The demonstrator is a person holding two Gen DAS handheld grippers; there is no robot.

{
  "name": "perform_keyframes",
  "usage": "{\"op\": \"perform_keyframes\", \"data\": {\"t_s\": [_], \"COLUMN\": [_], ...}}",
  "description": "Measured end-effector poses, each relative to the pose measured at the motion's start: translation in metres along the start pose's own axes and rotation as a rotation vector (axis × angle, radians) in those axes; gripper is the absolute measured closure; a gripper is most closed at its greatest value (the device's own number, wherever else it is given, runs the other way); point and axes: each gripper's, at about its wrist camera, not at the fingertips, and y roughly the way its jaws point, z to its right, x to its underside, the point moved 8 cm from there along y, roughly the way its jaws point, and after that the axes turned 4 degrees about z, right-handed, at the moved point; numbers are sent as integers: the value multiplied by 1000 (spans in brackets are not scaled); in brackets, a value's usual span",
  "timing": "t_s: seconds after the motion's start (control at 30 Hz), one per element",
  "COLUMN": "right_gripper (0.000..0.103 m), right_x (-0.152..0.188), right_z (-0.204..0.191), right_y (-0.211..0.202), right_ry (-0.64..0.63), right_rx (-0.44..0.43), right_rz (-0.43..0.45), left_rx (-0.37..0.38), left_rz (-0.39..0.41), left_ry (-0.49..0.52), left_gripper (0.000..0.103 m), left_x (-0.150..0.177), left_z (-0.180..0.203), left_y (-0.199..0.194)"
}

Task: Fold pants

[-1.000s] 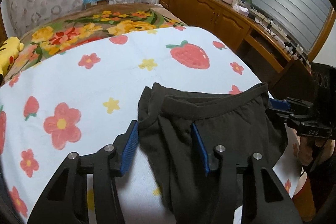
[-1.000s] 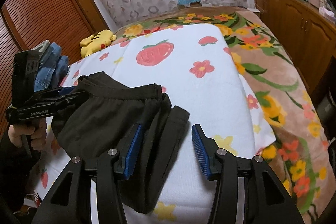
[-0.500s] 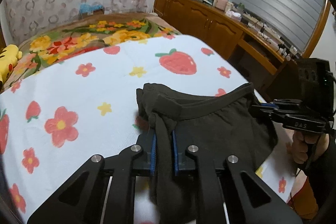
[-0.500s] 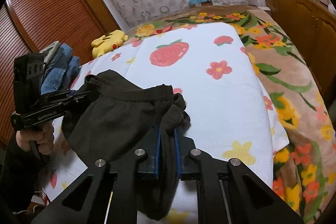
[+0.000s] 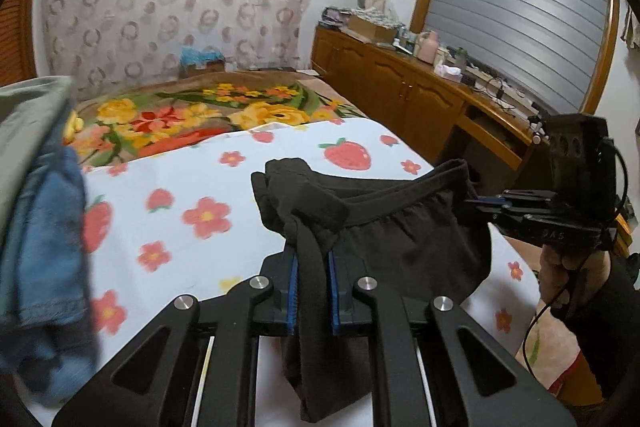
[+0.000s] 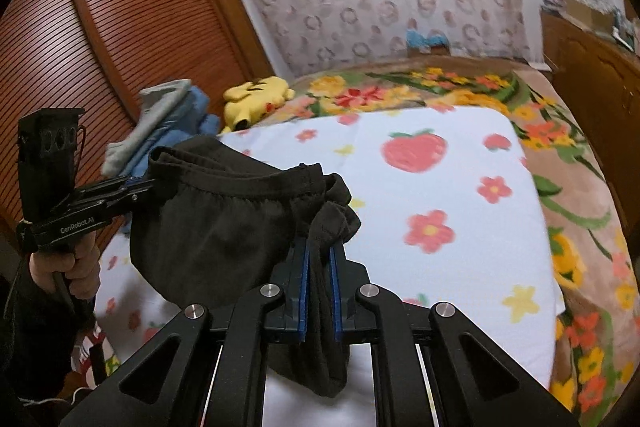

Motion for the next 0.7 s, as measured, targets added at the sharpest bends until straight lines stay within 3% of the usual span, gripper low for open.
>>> {"op": "perform_keyframes", "data": {"t_s": [0.33, 0.7], "right_gripper": [94, 94], "right_x": [15, 23], "right_z": [-32, -33], "right_y": [20, 72], "right_ry": [-36, -56], "right_rx": [-59, -8], "right_rz": [-13, -89], "left_rx": [-94, -144], "left_rz": [-3, -80], "left_ry": [-39, -69], "left_gripper": [90, 90], "left_x": [35, 67], "left_z": [-32, -55], "left_y": [-28, -2]}}
